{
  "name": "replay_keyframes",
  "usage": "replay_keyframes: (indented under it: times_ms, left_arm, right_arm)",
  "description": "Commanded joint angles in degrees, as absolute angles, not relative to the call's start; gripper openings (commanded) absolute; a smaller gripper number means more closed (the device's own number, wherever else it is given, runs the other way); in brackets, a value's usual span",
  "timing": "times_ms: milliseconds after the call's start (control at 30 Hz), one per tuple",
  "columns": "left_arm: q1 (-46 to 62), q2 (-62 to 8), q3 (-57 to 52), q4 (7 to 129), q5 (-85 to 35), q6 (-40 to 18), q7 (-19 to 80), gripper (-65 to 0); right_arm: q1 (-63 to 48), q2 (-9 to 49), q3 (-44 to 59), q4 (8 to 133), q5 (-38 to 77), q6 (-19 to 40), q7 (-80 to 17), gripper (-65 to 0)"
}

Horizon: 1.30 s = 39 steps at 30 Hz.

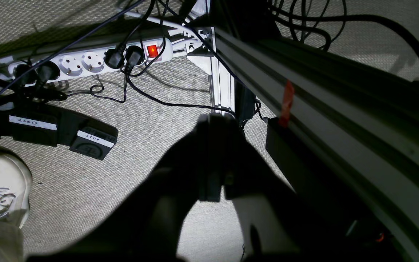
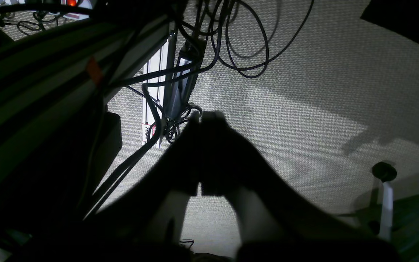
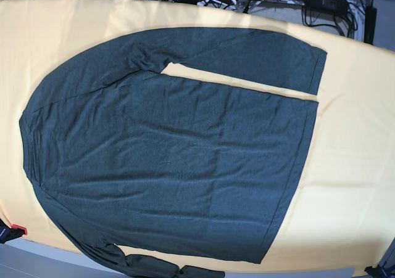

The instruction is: Fold the T-shirt properly

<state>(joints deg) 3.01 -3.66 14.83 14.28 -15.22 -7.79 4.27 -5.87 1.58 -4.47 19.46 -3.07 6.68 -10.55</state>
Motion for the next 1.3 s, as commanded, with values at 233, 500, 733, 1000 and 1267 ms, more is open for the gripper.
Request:
replay_keyframes:
  times_ms: [233, 500, 733, 1000, 1267]
  left_arm:
    - [3.0, -3.7, 14.9, 14.6, -15.5, -8.1, 4.1, -65.0]
    - [3.0, -3.7, 14.9, 15.0, -15.4, -8.1, 4.3, -65.0]
    - [4.4, -4.7, 14.9, 21.6, -15.3, -10.5, 20.0, -65.0]
    - [13.8, -9.1, 14.9, 34.3, -16.1, -12.6, 21.3, -65.0]
    - [22.7, -16.2, 14.9, 46.4, -19.7, -12.7, 23.4, -65.0]
  right_arm:
    - [-5.9, 1.7, -4.6, 19.9, -3.4, 7.1, -10.1, -65.0]
    - [-5.8, 1.8, -4.6, 19.9, -3.5, 7.1, -10.2, -65.0]
    - [-7.4, 2.0, -4.6, 26.7, -3.5, 11.6, -20.9, -65.0]
    - [-16.9, 3.4, -4.6, 39.0, -3.2, 17.5, -21.3, -65.0]
    - [-27.6, 7.1, -4.6, 50.8, 2.1, 21.1, -22.8, -65.0]
